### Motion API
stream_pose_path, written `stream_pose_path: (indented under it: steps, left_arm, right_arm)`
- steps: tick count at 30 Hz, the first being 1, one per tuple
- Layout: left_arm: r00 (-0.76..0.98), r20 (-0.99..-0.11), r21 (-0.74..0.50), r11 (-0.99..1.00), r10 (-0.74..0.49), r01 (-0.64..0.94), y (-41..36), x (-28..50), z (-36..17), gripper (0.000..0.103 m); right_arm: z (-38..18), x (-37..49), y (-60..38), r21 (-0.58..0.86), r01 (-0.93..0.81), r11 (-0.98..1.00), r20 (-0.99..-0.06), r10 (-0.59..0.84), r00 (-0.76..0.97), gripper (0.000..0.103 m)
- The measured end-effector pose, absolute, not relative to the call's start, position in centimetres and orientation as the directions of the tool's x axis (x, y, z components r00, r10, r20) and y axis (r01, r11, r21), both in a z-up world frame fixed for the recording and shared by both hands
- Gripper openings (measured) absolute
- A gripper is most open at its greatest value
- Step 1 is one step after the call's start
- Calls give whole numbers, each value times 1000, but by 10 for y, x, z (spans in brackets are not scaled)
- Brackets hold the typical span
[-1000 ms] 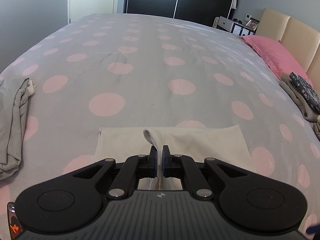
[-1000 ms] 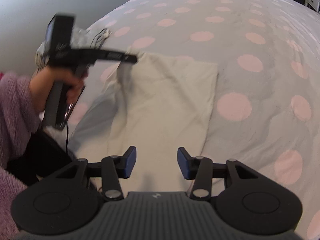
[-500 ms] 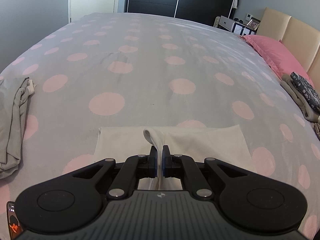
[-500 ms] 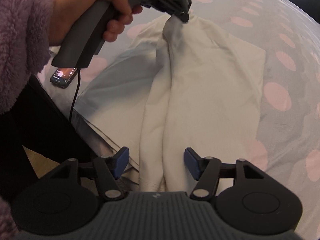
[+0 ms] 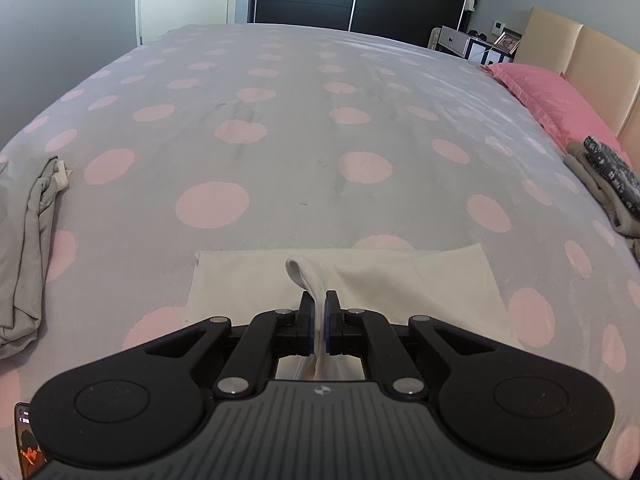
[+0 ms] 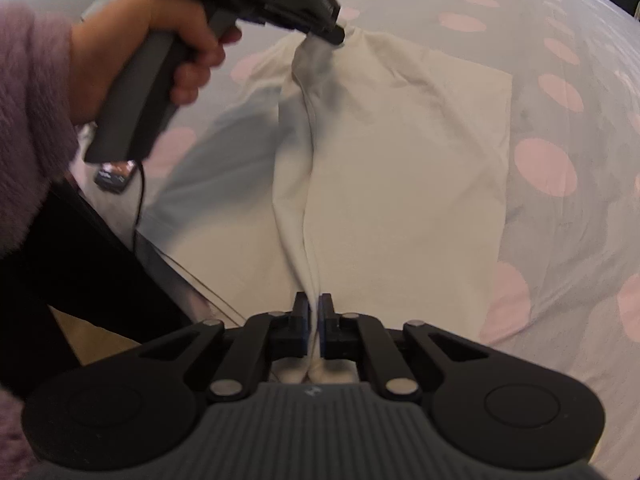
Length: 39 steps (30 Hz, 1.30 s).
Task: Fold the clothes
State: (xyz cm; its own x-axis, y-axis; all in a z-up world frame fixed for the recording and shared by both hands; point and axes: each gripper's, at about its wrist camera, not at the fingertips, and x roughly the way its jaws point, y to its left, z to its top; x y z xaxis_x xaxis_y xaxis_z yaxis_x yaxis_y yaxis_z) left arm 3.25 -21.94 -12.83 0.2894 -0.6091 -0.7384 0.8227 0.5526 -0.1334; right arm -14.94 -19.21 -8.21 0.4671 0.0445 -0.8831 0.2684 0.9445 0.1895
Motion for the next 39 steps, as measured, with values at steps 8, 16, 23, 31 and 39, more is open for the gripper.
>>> stream_pose_path:
  steps: [8,16,23,31,39]
  left_arm:
    - [179,-723,-188,440,-667,878,-234,56,-88,2]
    - [155,-758,-121,370,-634,921,-245,77,-93,2]
    - [166,-818,-122,448,-551,886,-241,104,-129,2]
    - [141,-795,-195,469,-590,861,-226,116,-145,2]
    - [130,-767,-255,485,-629,837,-216,121,-127,2]
  right_arm:
    - [-42,-139,-201,327,210,921,-827,172,535,3]
    - [-56,-101,-195,491,178,853,-767,327,552,2]
    - [-90,-71,-193,552,193,811,-762,396,513,2]
    - [-88,-76,-208,505,146,851,-780,378,498,41]
    - [-69,-97,-314,378,387,841,-802,88,591,41]
